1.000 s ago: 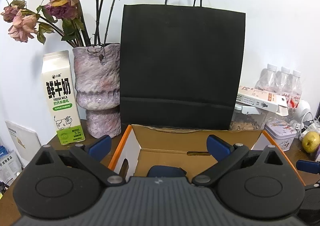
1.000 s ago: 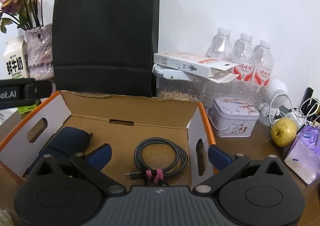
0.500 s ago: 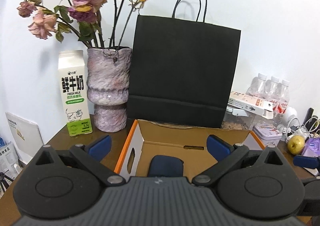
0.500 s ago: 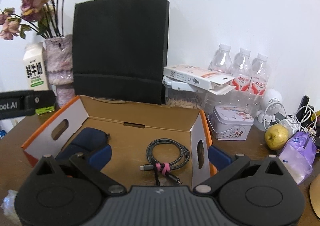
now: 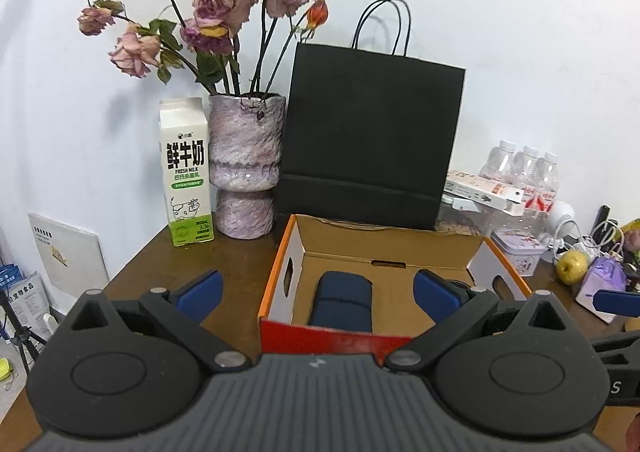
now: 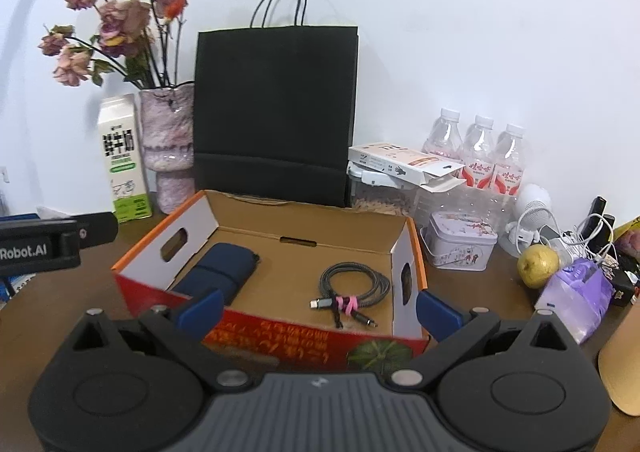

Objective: Organize objects
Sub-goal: 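Withdraw both tools from the red box back over the table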

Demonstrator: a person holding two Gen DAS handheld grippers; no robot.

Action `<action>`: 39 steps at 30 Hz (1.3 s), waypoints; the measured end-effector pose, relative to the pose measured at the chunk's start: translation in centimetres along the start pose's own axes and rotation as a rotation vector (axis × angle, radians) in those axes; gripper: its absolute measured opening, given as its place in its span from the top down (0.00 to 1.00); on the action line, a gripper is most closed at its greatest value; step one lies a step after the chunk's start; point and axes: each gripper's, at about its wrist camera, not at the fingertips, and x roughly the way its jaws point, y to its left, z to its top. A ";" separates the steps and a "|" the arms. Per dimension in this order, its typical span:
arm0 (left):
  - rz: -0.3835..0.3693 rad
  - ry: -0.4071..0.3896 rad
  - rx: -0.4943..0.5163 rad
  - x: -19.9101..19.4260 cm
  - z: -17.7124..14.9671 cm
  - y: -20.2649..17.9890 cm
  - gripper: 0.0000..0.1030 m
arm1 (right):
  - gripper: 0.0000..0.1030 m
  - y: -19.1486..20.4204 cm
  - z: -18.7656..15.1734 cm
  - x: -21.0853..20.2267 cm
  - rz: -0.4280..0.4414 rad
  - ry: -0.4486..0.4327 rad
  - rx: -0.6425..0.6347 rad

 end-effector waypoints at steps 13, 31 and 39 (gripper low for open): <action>-0.018 -0.005 0.053 -8.2 -4.0 -1.0 0.00 | 0.00 0.3 -3.6 -7.5 0.030 -0.014 0.004; -0.018 0.040 0.097 -16.8 -9.1 -2.3 0.00 | 0.00 0.4 -10.8 -16.4 0.063 -0.025 -0.035; -0.031 0.085 0.100 -19.2 -11.7 -3.0 0.00 | 0.00 -0.3 -14.2 -19.5 0.067 -0.023 -0.064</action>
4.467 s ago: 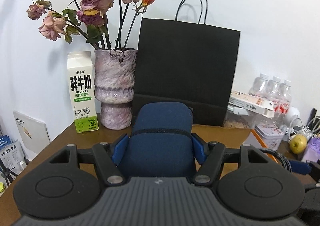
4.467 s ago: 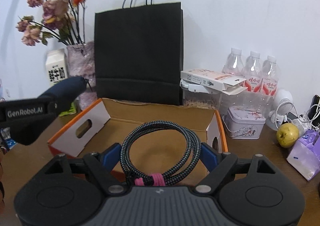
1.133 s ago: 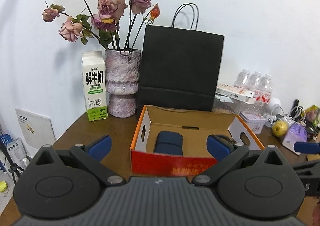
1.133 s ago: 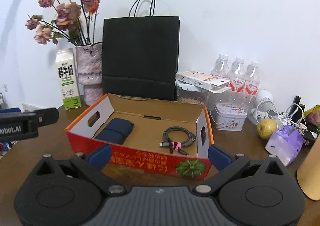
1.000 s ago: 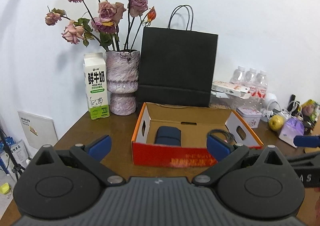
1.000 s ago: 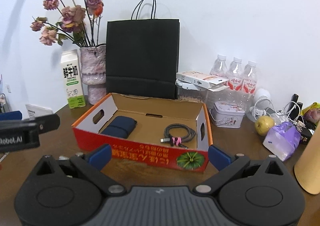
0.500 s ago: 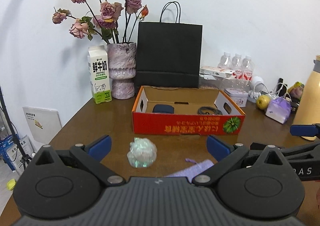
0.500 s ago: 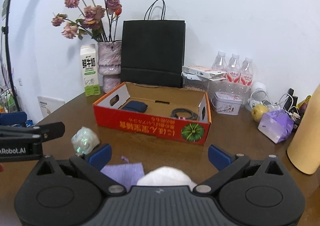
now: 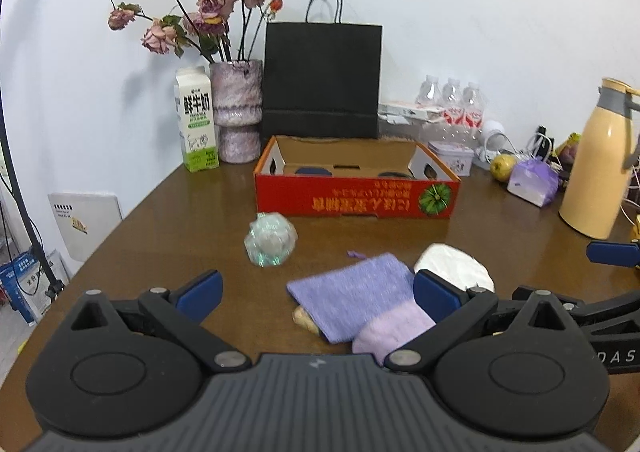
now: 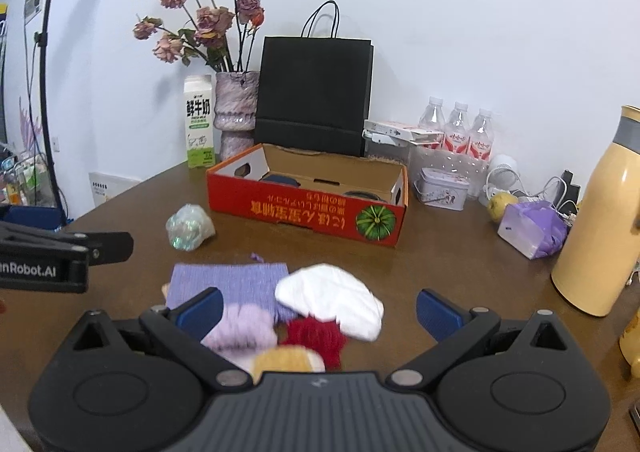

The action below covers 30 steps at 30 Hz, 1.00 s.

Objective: Organize objects
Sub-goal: 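Grasp the white-and-yellow plush toy with the right tool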

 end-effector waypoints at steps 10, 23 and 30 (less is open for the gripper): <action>-0.025 0.045 -0.003 -1.4 -3.4 -1.0 0.00 | 0.00 -0.7 -4.2 -2.2 0.005 0.029 -0.023; -0.043 0.088 0.016 -1.4 -6.5 -1.4 0.00 | 0.00 -0.5 -7.7 -1.2 0.021 0.094 -0.056; -0.026 0.107 0.007 -0.5 -6.7 -0.8 0.00 | 0.00 0.3 -7.6 1.1 0.032 0.108 -0.111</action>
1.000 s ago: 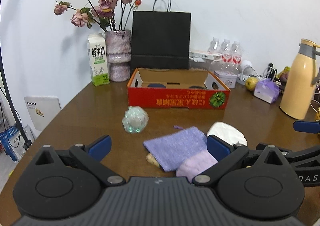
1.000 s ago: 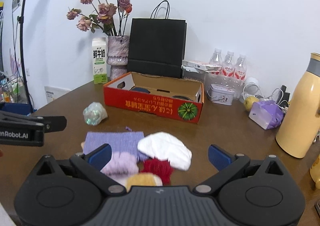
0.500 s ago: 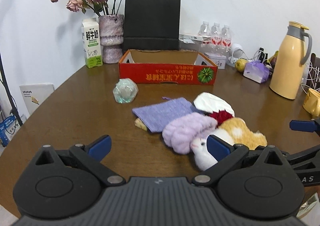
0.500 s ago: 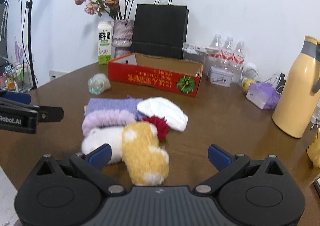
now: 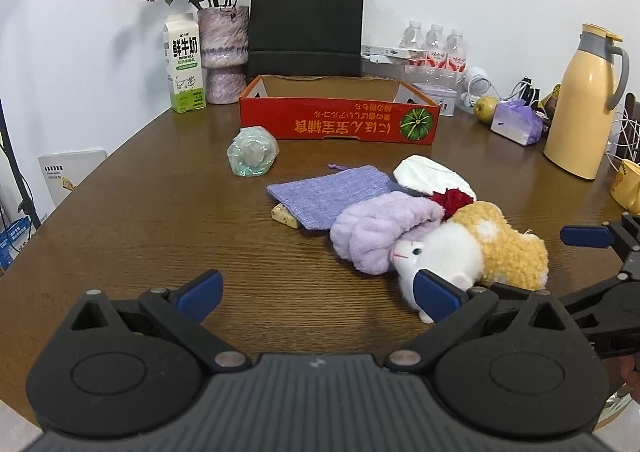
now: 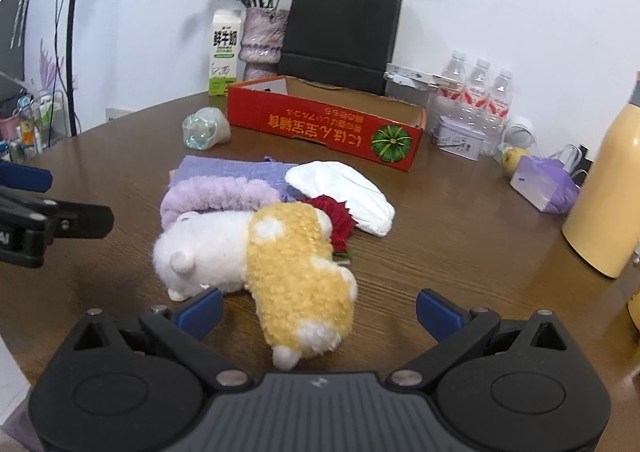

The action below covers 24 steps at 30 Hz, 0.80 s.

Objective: Organize objects
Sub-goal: 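Grasp the white-and-yellow plush toy with the right tool, then lift the plush toy with the right tool while the left tool approaches the lavender fluffy band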

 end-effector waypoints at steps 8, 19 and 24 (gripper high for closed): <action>0.022 0.022 -0.017 1.0 0.0 1.0 0.00 | 0.08 0.5 1.0 2.5 0.053 0.003 -0.034; 0.016 0.023 -0.030 1.5 0.4 1.4 0.00 | 0.50 0.0 0.2 2.1 0.113 -0.029 -0.012; 0.028 0.024 -0.028 2.0 0.9 1.4 0.00 | 0.53 -0.8 -0.1 0.8 0.098 -0.073 -0.003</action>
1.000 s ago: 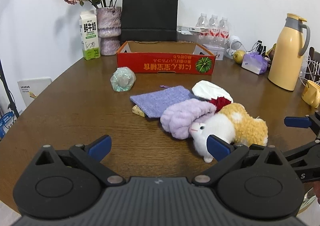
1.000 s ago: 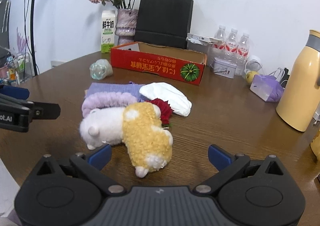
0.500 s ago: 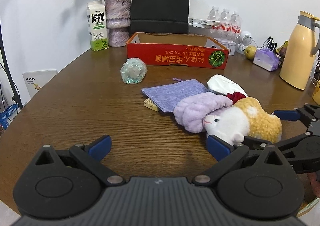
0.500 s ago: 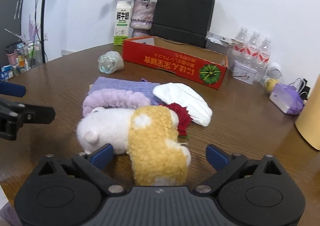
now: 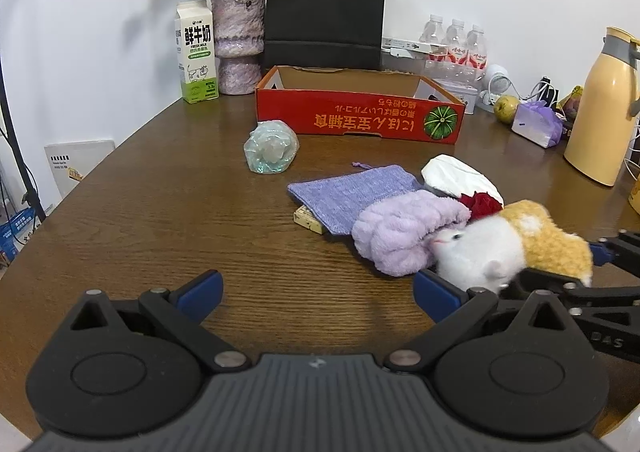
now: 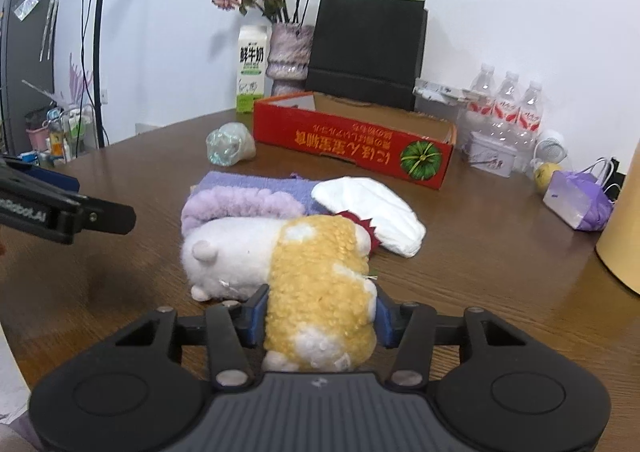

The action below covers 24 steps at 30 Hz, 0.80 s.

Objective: Organize objects
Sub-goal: 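Lift the plush toy with the right tool while the left tool approaches the lavender fluffy band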

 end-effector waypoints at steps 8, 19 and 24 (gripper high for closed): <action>0.014 0.008 0.012 0.9 0.9 -0.6 0.00 | 0.53 -2.2 -0.1 -1.7 -0.034 -0.067 0.028; -0.013 0.022 0.079 3.2 2.7 -3.0 0.00 | 0.53 -5.7 -0.1 -1.7 -0.080 -0.135 0.112; -0.057 0.039 0.112 5.0 3.8 -4.4 0.00 | 0.53 -6.9 0.5 -1.0 -0.103 -0.169 0.163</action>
